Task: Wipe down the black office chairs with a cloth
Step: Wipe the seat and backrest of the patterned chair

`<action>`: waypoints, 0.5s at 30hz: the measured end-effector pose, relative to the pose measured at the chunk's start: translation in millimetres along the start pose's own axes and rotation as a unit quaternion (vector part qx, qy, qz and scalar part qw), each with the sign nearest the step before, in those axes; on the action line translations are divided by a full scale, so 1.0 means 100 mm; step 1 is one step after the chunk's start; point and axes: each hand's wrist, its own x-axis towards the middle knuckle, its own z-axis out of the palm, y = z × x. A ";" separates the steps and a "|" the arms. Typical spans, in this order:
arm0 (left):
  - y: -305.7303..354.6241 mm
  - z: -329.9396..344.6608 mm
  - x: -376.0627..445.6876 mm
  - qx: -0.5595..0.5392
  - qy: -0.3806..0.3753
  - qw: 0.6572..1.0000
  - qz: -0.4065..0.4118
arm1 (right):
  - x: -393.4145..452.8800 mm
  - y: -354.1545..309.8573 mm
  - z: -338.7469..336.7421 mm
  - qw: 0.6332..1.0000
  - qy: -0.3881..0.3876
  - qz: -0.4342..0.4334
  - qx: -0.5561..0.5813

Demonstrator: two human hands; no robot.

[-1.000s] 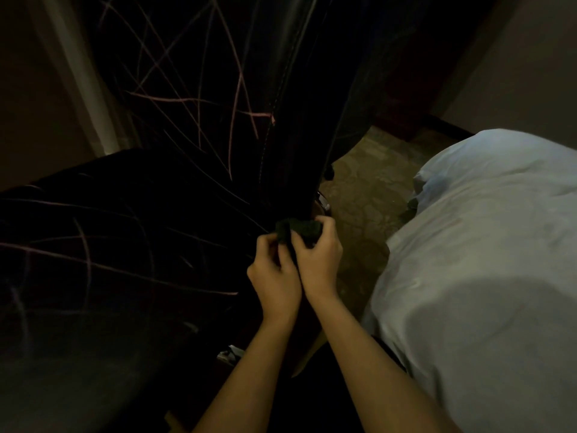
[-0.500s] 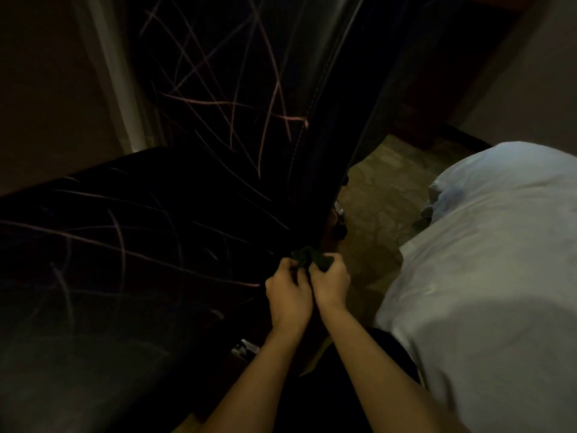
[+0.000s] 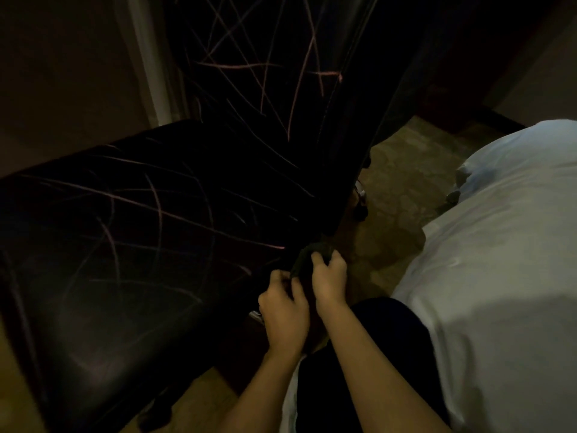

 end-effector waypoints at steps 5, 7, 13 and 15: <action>0.06 0.12 -0.03 -0.056 0.026 0.997 -0.055 | 0.10 -0.06 -0.01 0.996 0.070 0.002 0.050; 0.11 0.21 -0.01 -0.085 0.030 0.993 -0.081 | 0.15 -0.08 -0.01 0.997 0.078 -0.007 0.021; 0.09 0.43 -0.01 -0.087 0.094 0.989 -0.070 | 0.24 -0.02 -0.17 0.987 -0.011 -0.108 -0.122; 0.05 0.47 -0.08 -0.083 0.110 0.987 -0.082 | 0.24 -0.04 -0.18 0.987 -0.052 -0.101 -0.117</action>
